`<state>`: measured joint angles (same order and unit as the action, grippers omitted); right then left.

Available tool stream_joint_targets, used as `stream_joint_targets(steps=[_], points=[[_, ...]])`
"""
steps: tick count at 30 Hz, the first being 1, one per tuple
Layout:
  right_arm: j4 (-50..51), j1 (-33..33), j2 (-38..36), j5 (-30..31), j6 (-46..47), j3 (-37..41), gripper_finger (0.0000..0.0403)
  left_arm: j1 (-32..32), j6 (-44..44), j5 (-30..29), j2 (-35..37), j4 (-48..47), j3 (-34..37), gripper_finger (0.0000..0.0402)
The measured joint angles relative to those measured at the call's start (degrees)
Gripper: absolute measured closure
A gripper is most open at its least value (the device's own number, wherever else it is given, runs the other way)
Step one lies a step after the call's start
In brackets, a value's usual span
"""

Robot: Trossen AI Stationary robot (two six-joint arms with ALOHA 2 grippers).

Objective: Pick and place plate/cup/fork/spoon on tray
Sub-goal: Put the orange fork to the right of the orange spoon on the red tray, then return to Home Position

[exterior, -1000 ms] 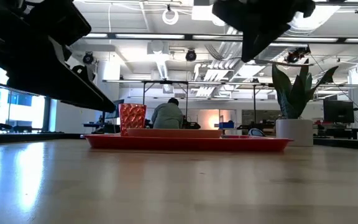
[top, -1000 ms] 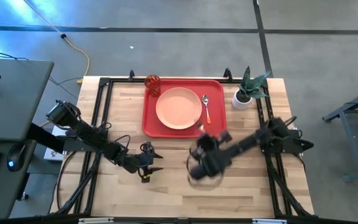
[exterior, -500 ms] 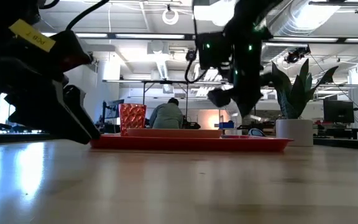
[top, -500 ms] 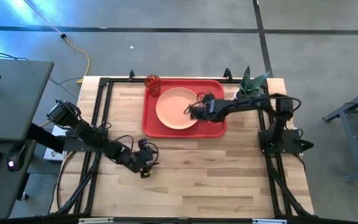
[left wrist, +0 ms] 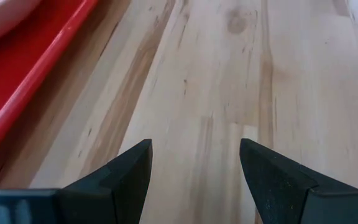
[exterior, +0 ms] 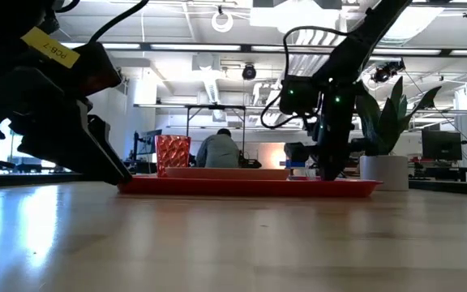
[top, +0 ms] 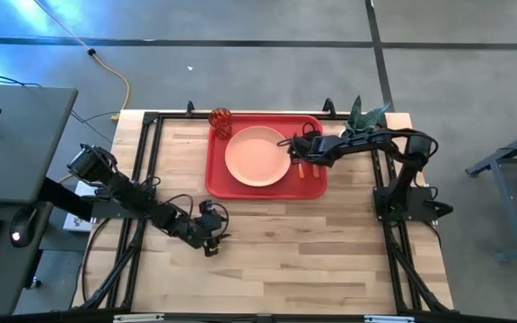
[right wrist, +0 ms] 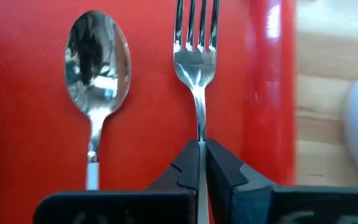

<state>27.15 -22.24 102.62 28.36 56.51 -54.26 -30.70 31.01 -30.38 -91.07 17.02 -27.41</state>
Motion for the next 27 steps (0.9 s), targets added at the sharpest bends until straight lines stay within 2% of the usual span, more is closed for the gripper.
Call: stream_joint_targets(steps=[5,14,20,27], points=[[-0.83,-0.66,0.01,-0.37,0.06,0.30,0.0388,-0.26,-1.32,0.36,0.00,-0.11,-0.90,0.0170],[-0.78,2.53,-1.60,0.92,-1.97,0.32,0.0294,-1.47,-1.23,1.57,0.00,-0.40,-1.00,0.0170],[-0.67,7.46,-6.36,1.77,-6.33,0.32,0.0263,-1.51,-1.23,1.10,0.00,-0.32,-1.00,0.0170],[1.73,17.92,-11.50,1.46,-13.27,0.83,0.0259,-1.20,-3.99,-1.12,0.00,0.91,-1.00,0.0170]])
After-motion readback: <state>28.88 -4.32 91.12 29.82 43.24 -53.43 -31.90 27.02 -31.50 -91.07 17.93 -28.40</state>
